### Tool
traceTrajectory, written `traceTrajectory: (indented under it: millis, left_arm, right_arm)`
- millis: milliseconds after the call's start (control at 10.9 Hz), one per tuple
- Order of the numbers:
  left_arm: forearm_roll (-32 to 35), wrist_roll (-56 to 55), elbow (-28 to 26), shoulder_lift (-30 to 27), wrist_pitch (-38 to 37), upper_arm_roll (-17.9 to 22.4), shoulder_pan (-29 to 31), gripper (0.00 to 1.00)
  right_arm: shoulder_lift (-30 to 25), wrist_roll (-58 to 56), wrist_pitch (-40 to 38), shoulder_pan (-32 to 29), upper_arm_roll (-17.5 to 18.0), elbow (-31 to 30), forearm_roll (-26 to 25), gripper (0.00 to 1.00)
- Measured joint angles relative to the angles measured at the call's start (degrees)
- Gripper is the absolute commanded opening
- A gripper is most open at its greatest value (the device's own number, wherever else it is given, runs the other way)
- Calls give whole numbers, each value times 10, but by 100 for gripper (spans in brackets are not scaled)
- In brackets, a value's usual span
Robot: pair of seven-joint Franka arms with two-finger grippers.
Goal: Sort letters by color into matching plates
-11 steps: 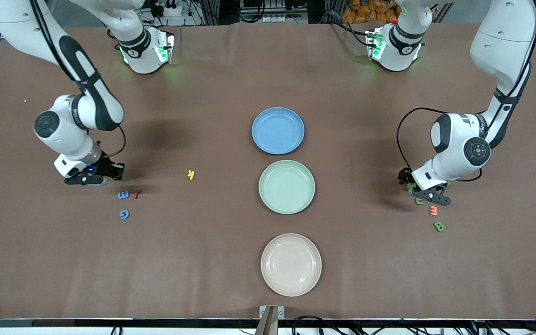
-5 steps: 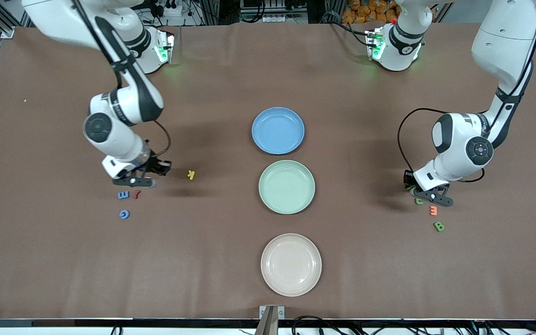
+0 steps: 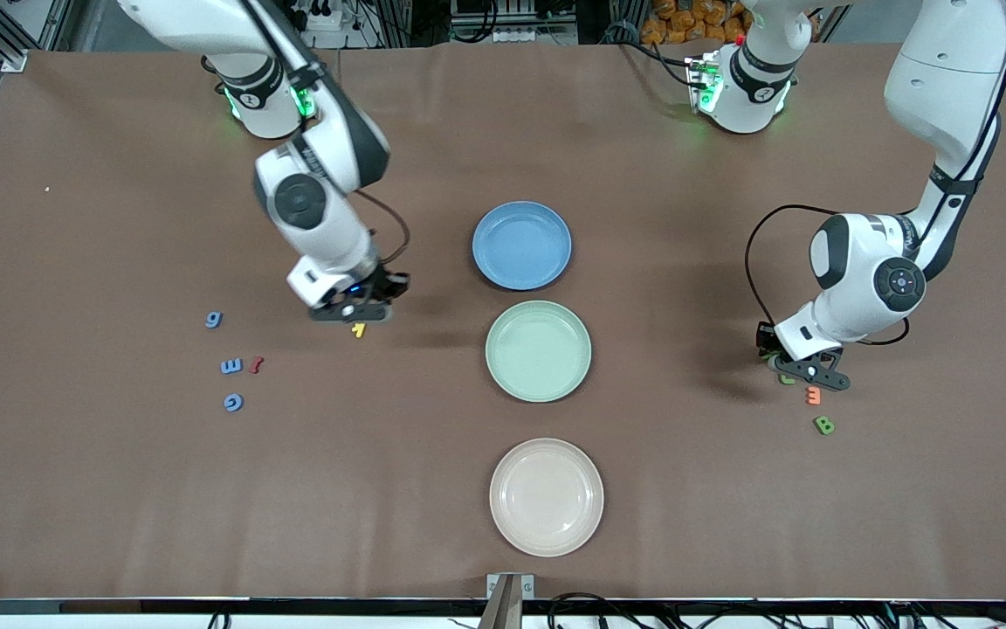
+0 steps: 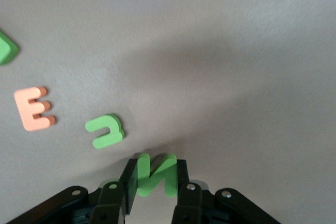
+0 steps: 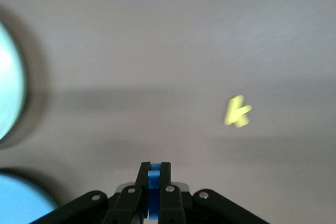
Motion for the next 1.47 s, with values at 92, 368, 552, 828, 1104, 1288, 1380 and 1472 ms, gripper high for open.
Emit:
traceTrajectory:
  millis: [92,368,552,828,1104,1288,1380,1472]
  left_arm:
    - [0,0,14,-2,-19,-1,-1,0]
    - [0,-5,64,-13,-83,-6,-8,0]
    - [0,-38,80,-15,-92,-22,-27,0]
    - [0,-95,89,-15,-92,-47,-48,0]
    - [0,-184,100,-15,-92,-85,-63,0]
    - [0,-265,114,-15,-92,-89,-110,0]
    - [0,-305,121,-14,-92,-90,-133,0]
    - [0,-343,130,-11,-92,-90,-155,0]
  right_arm:
    - [10,32,0,33,0,11,0,8]
    - [54,109,1,122,0,54,-1,8]
    - [87,146,3,166,-1,82,-1,8]
    - [126,194,3,211,-1,117,-9,12]
    - [148,237,3,236,-1,135,-20,100]
    - [154,249,3,239,-2,142,-23,100]
    - [154,249,3,239,-6,145,-28,100]
    - [153,249,2,238,-11,149,-34,100]
